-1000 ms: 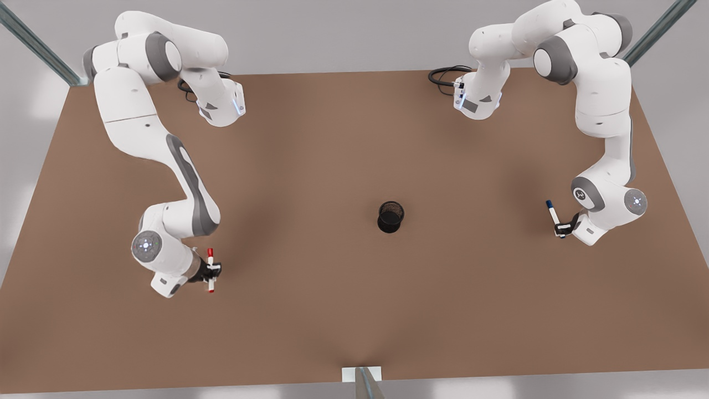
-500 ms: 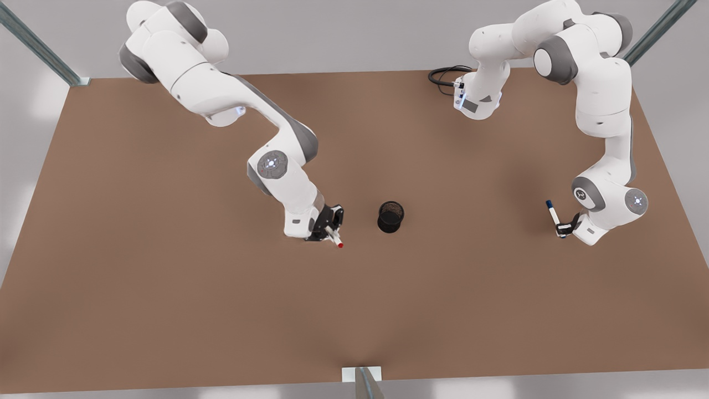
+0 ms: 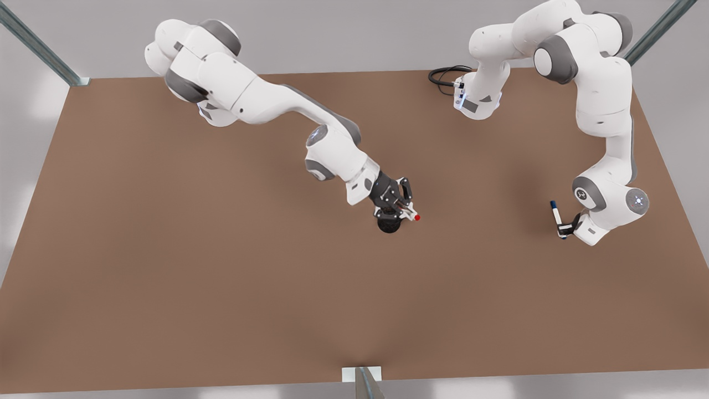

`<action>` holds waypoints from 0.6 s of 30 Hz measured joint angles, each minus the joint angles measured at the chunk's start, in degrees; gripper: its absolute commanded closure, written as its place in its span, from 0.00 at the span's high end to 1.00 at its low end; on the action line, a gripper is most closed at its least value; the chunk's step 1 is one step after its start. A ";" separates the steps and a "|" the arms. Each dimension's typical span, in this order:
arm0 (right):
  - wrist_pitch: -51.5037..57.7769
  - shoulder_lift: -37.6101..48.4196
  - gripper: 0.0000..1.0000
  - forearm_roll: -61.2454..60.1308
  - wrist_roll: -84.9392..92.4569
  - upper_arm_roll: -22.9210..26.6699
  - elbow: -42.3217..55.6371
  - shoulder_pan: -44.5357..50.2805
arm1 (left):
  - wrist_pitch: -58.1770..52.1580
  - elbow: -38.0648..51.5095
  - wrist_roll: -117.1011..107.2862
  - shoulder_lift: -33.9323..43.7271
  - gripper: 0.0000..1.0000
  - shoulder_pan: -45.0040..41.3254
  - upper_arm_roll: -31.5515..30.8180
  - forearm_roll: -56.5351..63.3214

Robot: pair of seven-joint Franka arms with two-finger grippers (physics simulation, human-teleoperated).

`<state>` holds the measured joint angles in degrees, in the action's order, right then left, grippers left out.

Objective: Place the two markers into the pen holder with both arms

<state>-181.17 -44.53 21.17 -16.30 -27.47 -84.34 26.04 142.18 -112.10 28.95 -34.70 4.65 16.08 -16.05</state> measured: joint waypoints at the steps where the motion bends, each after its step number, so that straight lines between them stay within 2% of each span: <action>1: -2.58 -1.08 0.24 1.27 -0.31 1.03 -0.58 0.20 | 0.00 0.07 -0.04 0.14 0.28 -0.04 0.00 0.04; 6: -12.26 -4.64 0.22 8.99 -1.74 3.19 -1.43 -0.32 | -0.43 1.45 -0.11 2.28 0.27 -0.93 0.00 0.18; 11: -17.09 -7.13 0.22 13.20 -2.83 4.32 -0.97 0.50 | -4.21 9.63 1.13 3.59 0.27 -1.26 -0.29 0.10; 18: -19.66 -10.04 0.22 16.04 -3.85 7.81 -0.51 3.67 | -15.01 18.37 5.02 6.44 0.27 -1.37 -6.75 -4.89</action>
<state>-200.83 -54.57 37.21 -20.15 -19.66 -84.85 29.71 127.16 -93.73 33.96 -28.27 3.28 9.33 -20.94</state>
